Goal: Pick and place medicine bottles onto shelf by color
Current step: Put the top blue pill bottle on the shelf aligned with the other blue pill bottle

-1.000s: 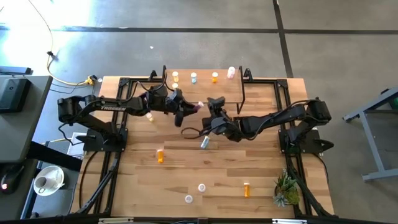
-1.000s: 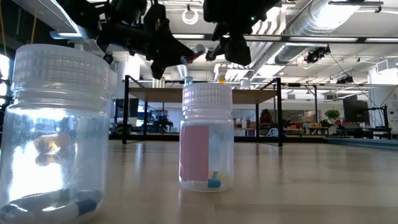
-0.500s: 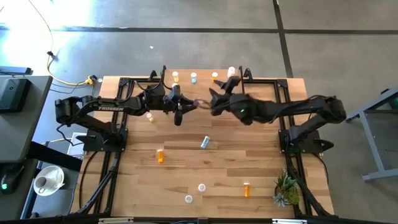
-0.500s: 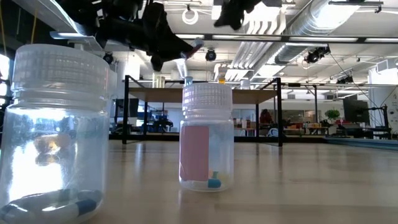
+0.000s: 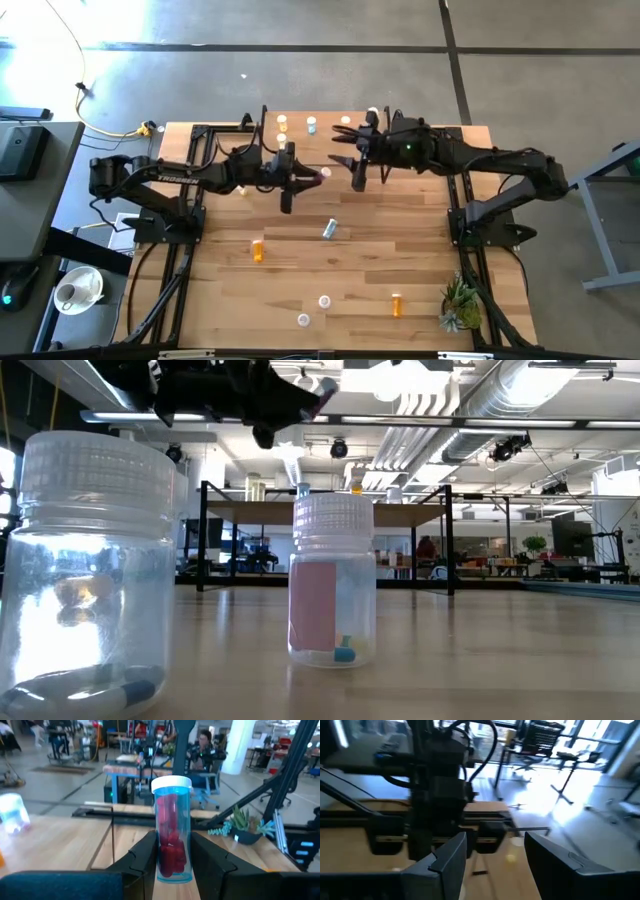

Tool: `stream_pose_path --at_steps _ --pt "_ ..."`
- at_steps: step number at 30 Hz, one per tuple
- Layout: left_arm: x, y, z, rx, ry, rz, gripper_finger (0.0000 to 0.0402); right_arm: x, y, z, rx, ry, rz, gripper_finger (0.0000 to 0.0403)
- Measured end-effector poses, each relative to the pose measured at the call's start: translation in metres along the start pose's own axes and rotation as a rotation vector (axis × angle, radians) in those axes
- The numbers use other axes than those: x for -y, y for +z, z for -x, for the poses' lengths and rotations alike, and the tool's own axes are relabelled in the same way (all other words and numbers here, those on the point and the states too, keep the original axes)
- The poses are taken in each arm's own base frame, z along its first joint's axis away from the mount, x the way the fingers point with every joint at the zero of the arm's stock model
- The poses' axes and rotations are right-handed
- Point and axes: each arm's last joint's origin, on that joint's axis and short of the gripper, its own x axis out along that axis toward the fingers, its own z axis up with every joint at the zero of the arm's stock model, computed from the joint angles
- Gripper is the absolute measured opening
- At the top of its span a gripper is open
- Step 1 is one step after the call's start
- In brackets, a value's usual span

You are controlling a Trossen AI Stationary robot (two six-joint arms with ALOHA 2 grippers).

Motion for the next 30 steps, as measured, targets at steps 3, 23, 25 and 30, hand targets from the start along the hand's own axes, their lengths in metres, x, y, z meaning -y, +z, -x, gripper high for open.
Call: stream_pose_path --at_steps 3,23,25,30 --pt "0.005 0.003 -0.001 0.039 0.015 -0.022 0.0094 0.000 0.001 0.000 0.012 0.055 -0.056 0.0191" --pt "0.037 0.017 -0.003 0.201 -0.034 -0.082 0.0094 -0.009 -0.001 -0.003 0.009 0.298 -0.148 0.0190" --pt "0.037 0.017 -0.004 0.201 -0.032 -0.081 0.0094 -0.012 -0.004 -0.007 -0.011 0.307 -0.148 0.0190" --pt "0.036 0.017 -0.004 0.201 -0.006 -0.079 0.0094 -0.019 -0.010 -0.016 -0.038 0.324 -0.142 0.0190"
